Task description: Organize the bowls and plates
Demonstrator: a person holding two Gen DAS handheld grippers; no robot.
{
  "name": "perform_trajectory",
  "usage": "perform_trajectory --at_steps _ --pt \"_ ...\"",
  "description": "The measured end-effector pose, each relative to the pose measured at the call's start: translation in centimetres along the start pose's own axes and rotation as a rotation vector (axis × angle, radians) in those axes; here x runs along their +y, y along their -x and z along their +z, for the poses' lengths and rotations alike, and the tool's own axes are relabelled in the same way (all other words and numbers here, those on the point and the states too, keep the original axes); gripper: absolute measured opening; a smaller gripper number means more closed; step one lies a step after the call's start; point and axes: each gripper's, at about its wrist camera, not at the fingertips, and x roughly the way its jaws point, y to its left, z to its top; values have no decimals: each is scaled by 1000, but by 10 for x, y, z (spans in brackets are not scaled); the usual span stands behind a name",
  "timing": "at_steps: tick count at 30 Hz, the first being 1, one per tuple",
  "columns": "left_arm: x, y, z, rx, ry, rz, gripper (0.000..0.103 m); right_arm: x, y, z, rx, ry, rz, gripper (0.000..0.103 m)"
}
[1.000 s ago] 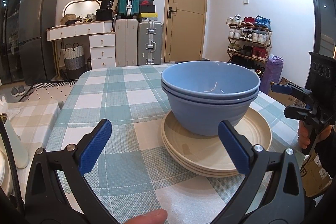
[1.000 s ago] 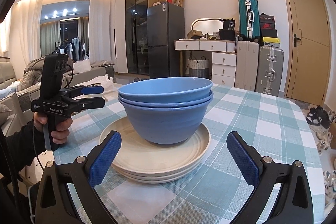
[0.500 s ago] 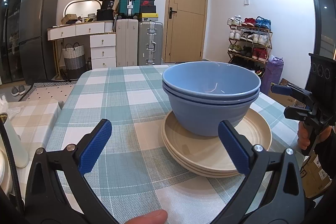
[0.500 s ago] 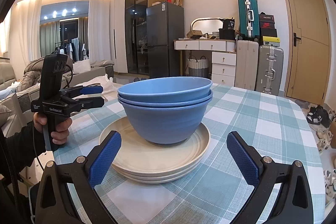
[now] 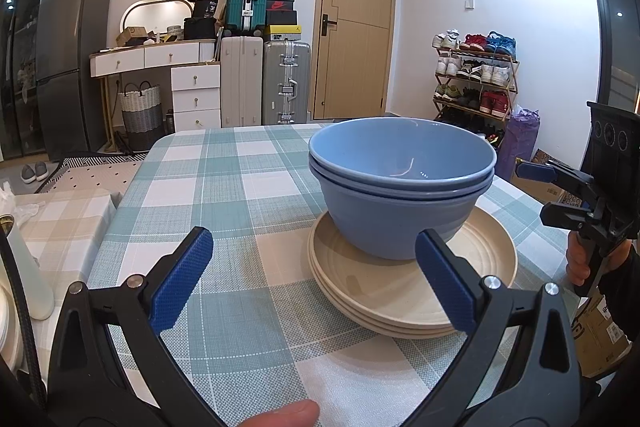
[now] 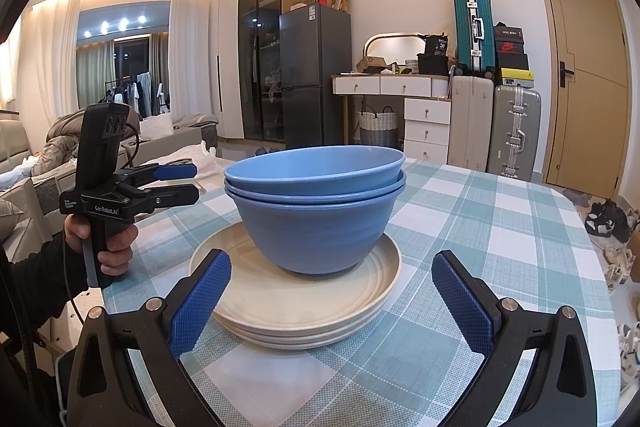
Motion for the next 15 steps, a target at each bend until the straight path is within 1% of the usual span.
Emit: perform_trajectory --at_steps 15 --pt "0 0 0 -1 1 0 101 0 0 1 0 0 1 102"
